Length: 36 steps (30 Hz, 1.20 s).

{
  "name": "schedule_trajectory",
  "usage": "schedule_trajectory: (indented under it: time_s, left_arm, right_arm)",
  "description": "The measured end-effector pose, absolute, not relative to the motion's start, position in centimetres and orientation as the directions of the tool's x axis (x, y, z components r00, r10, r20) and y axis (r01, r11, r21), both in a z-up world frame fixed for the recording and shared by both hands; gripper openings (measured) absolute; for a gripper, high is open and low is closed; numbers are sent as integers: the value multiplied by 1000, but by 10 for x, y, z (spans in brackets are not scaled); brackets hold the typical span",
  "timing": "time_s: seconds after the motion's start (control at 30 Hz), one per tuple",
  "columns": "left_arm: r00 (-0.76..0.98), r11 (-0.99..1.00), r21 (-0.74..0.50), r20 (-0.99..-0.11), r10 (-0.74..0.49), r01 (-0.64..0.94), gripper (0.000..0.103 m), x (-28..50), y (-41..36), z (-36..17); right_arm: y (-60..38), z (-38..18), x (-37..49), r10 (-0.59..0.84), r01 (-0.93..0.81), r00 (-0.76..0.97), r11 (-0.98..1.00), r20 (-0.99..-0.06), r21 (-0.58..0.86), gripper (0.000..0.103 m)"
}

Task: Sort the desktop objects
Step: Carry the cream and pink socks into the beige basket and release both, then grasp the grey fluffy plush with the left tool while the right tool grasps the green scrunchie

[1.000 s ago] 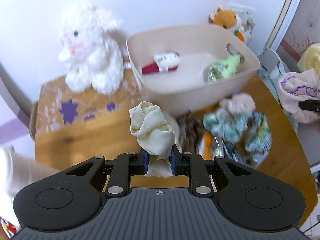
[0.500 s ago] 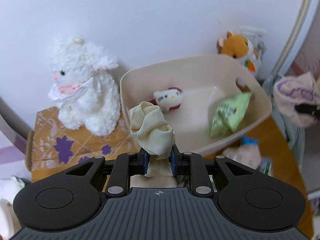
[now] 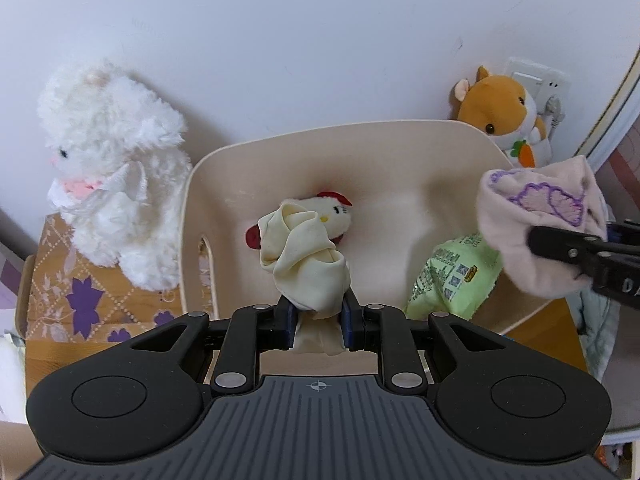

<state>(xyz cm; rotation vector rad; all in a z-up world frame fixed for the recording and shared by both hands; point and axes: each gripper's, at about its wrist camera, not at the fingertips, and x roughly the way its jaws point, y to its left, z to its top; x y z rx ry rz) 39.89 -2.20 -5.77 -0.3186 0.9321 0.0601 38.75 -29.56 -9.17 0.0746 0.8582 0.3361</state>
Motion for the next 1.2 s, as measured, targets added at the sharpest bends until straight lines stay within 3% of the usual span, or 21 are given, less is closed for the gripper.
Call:
schedule_trajectory:
  time_s: [0.1, 0.23, 0.3, 0.37, 0.4, 0.6, 0.9, 1.2]
  left_arm:
    - [580, 944, -248, -810, -78, -219, 21, 406, -25, -66]
    - [567, 942, -232, -822, -56, -243, 23, 412, -29, -73]
    - [564, 943, -217, -825, -38, -254, 38, 412, -29, -73]
    - [556, 945, -204, -831, -28, -257, 71, 411, -28, -72]
    - [567, 945, -201, -823, -21, -257, 73, 409, -27, -71]
    - [603, 945, -226, -797, -39, -238, 74, 397, -13, -61]
    - [640, 908, -310, -766, -62, -283, 78, 354, 31, -55]
    - [580, 935, -228, -814, -31, -270, 78, 314, 46, -82]
  right_arm:
    - [-291, -98, 390, 327, -236, 614, 944, -718, 229, 31]
    - [-286, -110, 392, 314, -209, 612, 949, -725, 235, 47]
    - [-285, -111, 391, 309, -210, 620, 951, -721, 228, 53]
    - [-285, -110, 389, 315, -222, 624, 949, -715, 224, 66]
    - [-285, -109, 388, 315, -226, 627, 949, -713, 220, 77]
    - [-292, -100, 373, 329, -251, 653, 944, -683, 215, 103]
    - [-307, -84, 321, 371, -316, 682, 927, -630, 203, 103]
    - [-323, -108, 265, 361, -373, 630, 917, -688, 140, 103]
